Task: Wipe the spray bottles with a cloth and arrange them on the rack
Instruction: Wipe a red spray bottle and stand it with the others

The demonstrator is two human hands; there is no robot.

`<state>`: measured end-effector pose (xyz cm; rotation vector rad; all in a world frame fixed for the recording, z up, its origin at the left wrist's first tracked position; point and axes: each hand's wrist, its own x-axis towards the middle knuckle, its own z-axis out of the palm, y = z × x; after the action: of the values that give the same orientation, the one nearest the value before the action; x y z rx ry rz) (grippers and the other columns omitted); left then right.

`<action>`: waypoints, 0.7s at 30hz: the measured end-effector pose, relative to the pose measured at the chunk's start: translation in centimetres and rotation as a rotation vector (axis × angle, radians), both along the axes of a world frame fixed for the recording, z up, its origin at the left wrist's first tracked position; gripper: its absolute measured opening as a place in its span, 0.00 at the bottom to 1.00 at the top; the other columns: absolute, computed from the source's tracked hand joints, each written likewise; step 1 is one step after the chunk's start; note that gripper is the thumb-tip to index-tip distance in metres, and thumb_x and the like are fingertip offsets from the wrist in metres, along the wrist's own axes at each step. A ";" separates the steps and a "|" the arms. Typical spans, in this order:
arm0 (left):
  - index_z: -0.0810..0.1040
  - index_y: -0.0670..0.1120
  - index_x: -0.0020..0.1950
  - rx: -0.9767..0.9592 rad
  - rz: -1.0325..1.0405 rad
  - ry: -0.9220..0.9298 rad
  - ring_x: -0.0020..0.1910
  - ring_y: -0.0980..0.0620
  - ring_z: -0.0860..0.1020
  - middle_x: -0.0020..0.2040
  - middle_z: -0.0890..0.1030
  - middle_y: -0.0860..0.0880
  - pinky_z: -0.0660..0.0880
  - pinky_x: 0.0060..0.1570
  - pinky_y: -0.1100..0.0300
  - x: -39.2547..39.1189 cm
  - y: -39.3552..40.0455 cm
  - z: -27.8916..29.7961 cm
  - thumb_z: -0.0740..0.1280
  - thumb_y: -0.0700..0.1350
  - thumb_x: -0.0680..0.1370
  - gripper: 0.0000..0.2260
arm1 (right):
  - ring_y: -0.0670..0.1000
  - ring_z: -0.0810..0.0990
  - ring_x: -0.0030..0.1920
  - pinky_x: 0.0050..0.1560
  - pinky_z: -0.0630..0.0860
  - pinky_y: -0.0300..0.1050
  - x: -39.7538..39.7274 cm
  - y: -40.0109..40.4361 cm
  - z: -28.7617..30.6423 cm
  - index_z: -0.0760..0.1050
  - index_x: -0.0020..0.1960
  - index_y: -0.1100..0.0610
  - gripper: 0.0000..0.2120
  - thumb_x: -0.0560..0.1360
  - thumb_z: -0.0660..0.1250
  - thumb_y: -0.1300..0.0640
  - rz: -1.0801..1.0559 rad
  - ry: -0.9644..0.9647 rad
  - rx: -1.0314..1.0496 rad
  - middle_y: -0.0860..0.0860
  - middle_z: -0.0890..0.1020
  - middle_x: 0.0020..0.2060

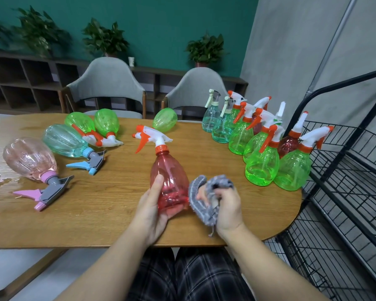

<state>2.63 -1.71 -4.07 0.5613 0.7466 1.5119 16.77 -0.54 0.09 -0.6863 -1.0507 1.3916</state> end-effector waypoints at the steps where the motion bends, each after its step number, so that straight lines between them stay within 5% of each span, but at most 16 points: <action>1: 0.78 0.43 0.60 0.008 0.014 -0.007 0.47 0.45 0.85 0.54 0.84 0.39 0.82 0.37 0.54 0.0 0.0 0.1 0.83 0.64 0.46 0.48 | 0.53 0.76 0.30 0.39 0.72 0.45 0.2 0.0 0.0 0.74 0.26 0.59 0.12 0.66 0.63 0.56 -0.097 0.090 -0.171 0.55 0.77 0.26; 5: 0.76 0.44 0.61 0.027 0.049 -0.037 0.49 0.46 0.85 0.54 0.84 0.40 0.82 0.38 0.55 0.0 0.0 0.1 0.82 0.66 0.45 0.50 | 0.55 0.80 0.42 0.48 0.74 0.49 -0.4 -1.7 0.4 0.76 0.44 0.59 0.11 0.79 0.58 0.56 -0.176 0.359 -0.463 0.57 0.82 0.40; 10: 0.67 0.42 0.74 -0.030 0.052 -0.033 0.63 0.39 0.78 0.65 0.77 0.37 0.78 0.58 0.46 0.2 0.2 -0.2 0.82 0.65 0.54 0.55 | 0.56 0.80 0.59 0.66 0.71 0.53 -4.2 -4.8 -0.8 0.76 0.61 0.62 0.24 0.69 0.63 0.51 0.070 0.358 -0.373 0.58 0.83 0.56; 16: 0.68 0.47 0.70 0.020 0.106 -0.015 0.57 0.41 0.82 0.62 0.79 0.36 0.79 0.54 0.47 0.4 0.2 -0.5 0.85 0.58 0.49 0.54 | 0.60 0.79 0.59 0.67 0.70 0.57 -5.1 -2.6 -0.3 0.75 0.63 0.66 0.22 0.81 0.56 0.50 0.128 0.401 -0.503 0.63 0.81 0.56; 21: 0.69 0.48 0.67 0.045 0.129 0.065 0.60 0.39 0.79 0.64 0.77 0.36 0.79 0.55 0.46 0.6 0.2 -0.6 0.85 0.57 0.48 0.51 | 0.59 0.81 0.54 0.58 0.75 0.53 -2.9 -2.2 0.9 0.77 0.59 0.65 0.21 0.82 0.54 0.50 0.235 0.275 -0.628 0.63 0.83 0.52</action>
<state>3.26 -1.48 -4.65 0.6075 0.8135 1.6393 13.90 -2.77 1.02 -0.8026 -0.4764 1.9885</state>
